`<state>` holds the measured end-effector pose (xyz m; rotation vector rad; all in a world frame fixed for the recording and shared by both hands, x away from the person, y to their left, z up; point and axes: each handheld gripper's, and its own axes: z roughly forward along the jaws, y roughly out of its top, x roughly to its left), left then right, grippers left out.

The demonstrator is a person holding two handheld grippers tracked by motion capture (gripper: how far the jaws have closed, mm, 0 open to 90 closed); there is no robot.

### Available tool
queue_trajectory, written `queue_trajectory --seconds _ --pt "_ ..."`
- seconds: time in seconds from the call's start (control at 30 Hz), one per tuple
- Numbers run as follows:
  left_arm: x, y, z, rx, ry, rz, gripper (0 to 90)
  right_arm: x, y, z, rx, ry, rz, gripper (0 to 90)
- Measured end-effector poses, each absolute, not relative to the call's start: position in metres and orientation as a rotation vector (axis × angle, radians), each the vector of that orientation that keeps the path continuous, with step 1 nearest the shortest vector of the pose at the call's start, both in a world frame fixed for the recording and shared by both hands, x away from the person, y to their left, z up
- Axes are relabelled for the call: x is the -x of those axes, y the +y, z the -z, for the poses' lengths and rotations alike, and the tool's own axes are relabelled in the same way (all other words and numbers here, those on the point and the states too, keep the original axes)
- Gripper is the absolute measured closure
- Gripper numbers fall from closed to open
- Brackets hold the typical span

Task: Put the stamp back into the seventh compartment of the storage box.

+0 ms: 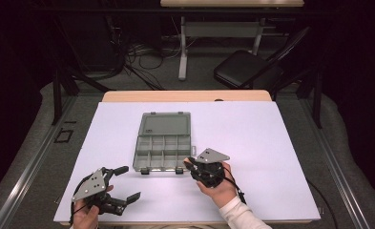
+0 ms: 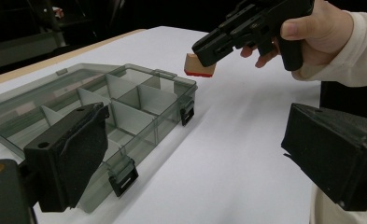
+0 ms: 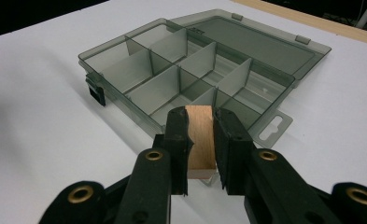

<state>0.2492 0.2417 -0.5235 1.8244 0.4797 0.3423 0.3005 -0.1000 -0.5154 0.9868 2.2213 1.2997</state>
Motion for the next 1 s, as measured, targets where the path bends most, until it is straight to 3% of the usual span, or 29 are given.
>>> queue_trajectory --seconds 1.0 --pt "-0.249 0.242 0.523 -1.825 0.501 -0.346 7.7 -0.323 -0.06 0.509 -0.955 2.261 -1.305 76.5"
